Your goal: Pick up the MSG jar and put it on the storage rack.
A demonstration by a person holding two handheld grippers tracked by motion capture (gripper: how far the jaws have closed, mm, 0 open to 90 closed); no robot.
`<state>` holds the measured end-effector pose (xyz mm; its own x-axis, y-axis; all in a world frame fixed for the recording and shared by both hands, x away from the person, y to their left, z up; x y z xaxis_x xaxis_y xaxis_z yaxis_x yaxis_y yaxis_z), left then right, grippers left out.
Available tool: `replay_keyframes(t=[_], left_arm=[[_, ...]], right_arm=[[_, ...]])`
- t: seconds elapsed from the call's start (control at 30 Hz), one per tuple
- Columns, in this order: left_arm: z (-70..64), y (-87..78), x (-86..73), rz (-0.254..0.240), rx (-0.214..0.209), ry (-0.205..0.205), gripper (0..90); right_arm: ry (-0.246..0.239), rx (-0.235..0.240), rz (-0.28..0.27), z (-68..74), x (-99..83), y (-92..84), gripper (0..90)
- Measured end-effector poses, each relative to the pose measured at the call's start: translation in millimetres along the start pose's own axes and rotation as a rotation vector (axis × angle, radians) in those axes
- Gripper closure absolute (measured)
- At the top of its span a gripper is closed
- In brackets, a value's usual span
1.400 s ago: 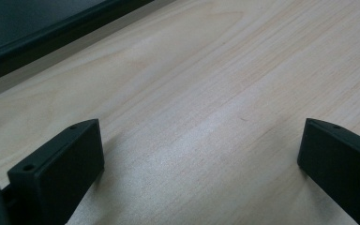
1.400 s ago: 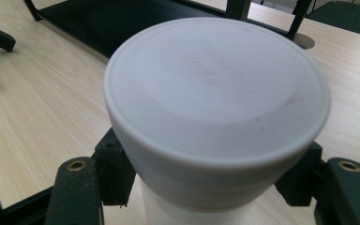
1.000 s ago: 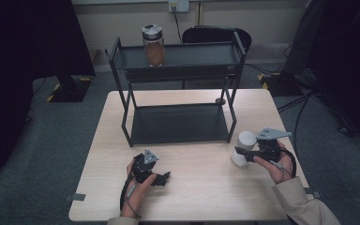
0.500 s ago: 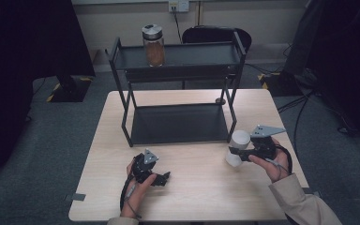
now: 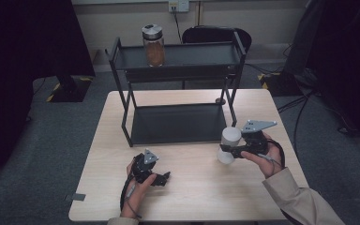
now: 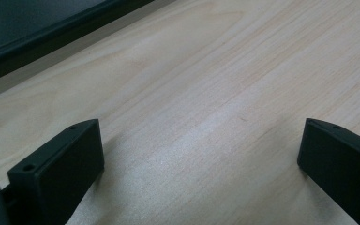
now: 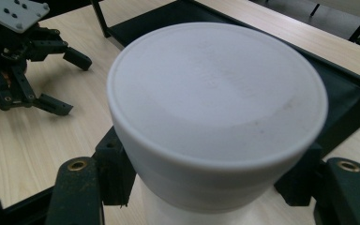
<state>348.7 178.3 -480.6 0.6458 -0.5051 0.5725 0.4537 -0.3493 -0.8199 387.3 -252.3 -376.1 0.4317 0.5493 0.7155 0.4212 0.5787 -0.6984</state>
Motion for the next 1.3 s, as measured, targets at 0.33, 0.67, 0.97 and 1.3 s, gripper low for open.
replay_keyframes(t=[0.33, 0.67, 0.97, 1.3], left_arm=[[0.0, 0.0, 0.0, 0.000, 0.000, 0.000, 0.0], [-0.1, 0.0, 0.0, 0.000, 0.000, -0.001, 0.0], [0.0, 0.0, 0.0, 0.000, 0.000, 0.000, 0.0], [0.1, 0.0, 0.0, 0.000, 0.000, 0.001, 0.0]], right_arm=[[-0.020, 0.023, -0.004, 3.5, 32.8, -0.1, 34.7], [-0.035, 0.035, -0.018, 6.7, 71.2, -2.2, 34.7], [-0.039, 0.033, -0.033, 6.6, 103.4, -8.1, 34.7], [-0.043, 0.003, -0.050, -0.1, 135.3, -25.2, 34.7]])
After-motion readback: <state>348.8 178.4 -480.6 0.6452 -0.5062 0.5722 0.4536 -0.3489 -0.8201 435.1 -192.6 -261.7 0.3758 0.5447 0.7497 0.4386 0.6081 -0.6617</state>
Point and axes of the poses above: each handheld gripper's, and its own axes: y roughly forward along the jaws, x roughly out of its top, z roughly to its left, the point moved 9 cm from there along y, roughly forward along the jaws, and after that the axes turned 12 degrees about z, right-handed, at the moved point
